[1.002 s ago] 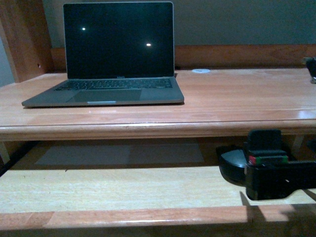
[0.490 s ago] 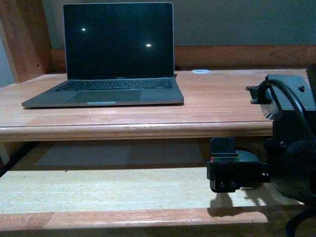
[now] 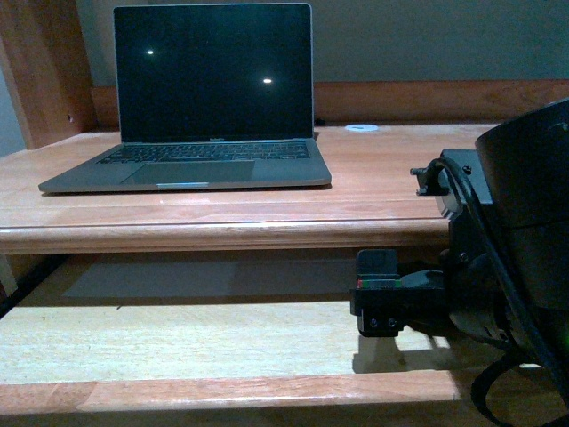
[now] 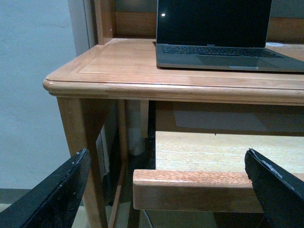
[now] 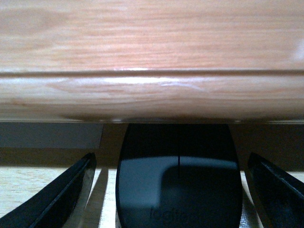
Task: Place mouse
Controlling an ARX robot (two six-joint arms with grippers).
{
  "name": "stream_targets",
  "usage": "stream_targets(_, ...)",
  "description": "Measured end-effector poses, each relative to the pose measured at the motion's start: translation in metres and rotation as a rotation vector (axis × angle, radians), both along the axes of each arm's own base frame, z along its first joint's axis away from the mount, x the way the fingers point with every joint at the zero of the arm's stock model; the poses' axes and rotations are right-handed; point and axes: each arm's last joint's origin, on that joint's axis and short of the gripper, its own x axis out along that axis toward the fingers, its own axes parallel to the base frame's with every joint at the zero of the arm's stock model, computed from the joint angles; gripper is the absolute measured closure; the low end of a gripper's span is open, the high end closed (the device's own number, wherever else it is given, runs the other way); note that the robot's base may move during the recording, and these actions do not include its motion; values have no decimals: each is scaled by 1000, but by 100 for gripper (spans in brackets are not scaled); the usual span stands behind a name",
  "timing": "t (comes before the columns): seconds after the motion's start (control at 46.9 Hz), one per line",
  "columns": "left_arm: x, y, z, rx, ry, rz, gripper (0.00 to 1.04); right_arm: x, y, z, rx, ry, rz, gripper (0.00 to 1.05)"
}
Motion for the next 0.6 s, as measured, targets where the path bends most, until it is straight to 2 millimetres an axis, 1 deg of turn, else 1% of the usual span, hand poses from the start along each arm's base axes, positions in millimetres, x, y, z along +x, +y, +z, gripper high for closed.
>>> stream_targets(0.128, 0, 0, 0, 0, 0, 0, 7, 5, 1, -4, -13, 26, -12, 8)
stream_targets(0.234, 0, 0, 0, 0, 0, 0, 7, 6, 0, -6, -11, 26, -28, 33)
stream_targets(0.277, 0, 0, 0, 0, 0, 0, 7, 6, 0, -5, -6, 21, -29, 39)
stream_targets(0.341, 0, 0, 0, 0, 0, 0, 7, 4, -1, -5, -2, 22, -23, 41)
stream_targets(0.405, 0, 0, 0, 0, 0, 0, 7, -5, -3, -2, 2, 23, -11, 41)
stream_targets(0.447, 0, 0, 0, 0, 0, 0, 7, -13, -4, 3, 8, 6, -4, 41)
stream_targets(0.533, 0, 0, 0, 0, 0, 0, 7, -28, -7, 20, 29, -39, 18, 41)
stream_targets(0.597, 0, 0, 0, 0, 0, 0, 7, -46, -11, 27, 23, -61, 39, 41)
